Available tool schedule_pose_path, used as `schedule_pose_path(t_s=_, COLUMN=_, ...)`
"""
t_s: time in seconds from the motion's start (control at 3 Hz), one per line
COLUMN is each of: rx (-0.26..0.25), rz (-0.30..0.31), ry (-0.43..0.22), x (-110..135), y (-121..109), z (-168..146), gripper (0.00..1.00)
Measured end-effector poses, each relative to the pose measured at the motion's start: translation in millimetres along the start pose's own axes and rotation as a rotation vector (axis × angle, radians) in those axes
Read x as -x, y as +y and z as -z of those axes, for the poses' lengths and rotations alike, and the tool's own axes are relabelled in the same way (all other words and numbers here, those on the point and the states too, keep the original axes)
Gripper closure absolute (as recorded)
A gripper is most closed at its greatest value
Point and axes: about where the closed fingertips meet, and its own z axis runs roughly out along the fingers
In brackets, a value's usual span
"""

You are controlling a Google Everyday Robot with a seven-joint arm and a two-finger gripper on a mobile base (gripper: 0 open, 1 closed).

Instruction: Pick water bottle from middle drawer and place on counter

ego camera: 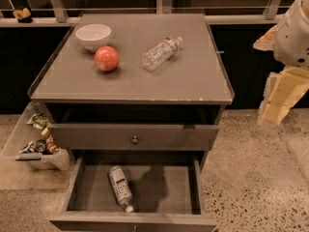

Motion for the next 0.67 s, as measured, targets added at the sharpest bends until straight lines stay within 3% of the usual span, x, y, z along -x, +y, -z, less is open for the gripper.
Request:
schedule_pose_path(t_s=0.33, rx=-0.009, rz=0.002, ry=-0.001, x=2, y=-1, z=2, gripper=0.0)
schedule_pose_path(t_s=0.67, rx=-0.039, rz=0.03, ry=0.031, x=3, y=14, z=-5, gripper=0.0)
